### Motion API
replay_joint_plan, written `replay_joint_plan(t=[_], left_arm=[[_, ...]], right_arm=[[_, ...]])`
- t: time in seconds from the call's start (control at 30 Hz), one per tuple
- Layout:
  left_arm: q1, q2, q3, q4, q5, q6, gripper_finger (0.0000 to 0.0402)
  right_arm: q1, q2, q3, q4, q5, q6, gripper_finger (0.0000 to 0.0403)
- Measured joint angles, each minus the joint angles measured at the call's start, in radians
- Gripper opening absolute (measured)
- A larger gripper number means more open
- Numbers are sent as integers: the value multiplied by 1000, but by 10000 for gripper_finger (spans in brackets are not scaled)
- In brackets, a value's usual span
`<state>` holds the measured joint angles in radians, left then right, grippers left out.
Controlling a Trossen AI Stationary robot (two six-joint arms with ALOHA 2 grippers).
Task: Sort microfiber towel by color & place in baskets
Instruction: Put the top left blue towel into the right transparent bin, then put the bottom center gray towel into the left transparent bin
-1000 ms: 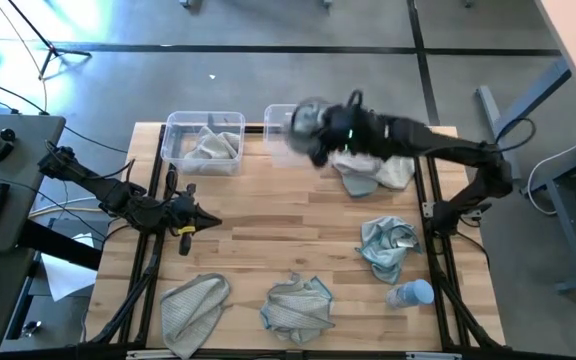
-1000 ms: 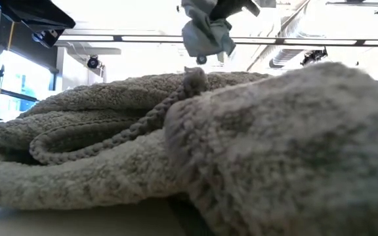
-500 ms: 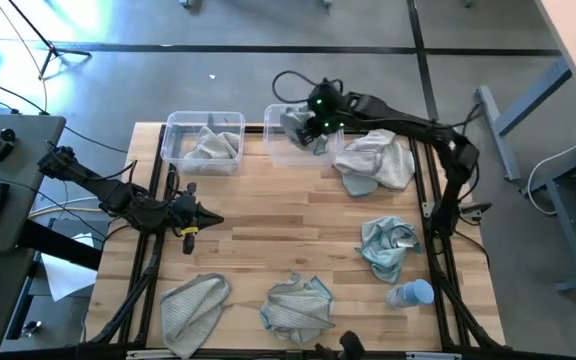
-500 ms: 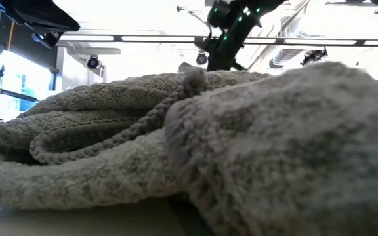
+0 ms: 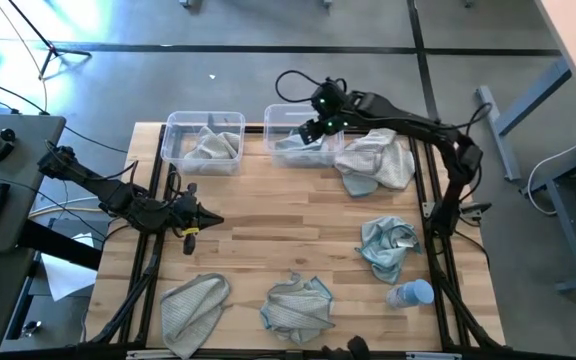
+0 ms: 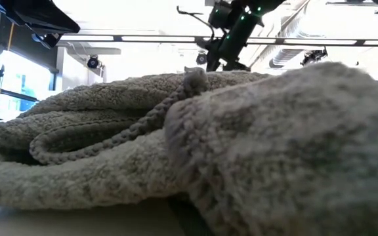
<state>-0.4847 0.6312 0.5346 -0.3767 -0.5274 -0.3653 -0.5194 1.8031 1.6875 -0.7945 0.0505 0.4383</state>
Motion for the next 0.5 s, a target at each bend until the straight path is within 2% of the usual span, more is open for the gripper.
replay_joint_plan(t=[0.17,0.27,0.4,0.5], left_arm=[[0,0,0,-2,0,0,0],[0,0,0,-3,0,0,0],[0,0,0,-4,0,1,0],[0,0,0,-4,0,1,0]], right_arm=[[5,-69,0,-63,19,41,178],[24,-102,0,-115,60,59,159],[88,-138,0,-186,82,86,108],[164,-150,0,-228,153,117,58]])
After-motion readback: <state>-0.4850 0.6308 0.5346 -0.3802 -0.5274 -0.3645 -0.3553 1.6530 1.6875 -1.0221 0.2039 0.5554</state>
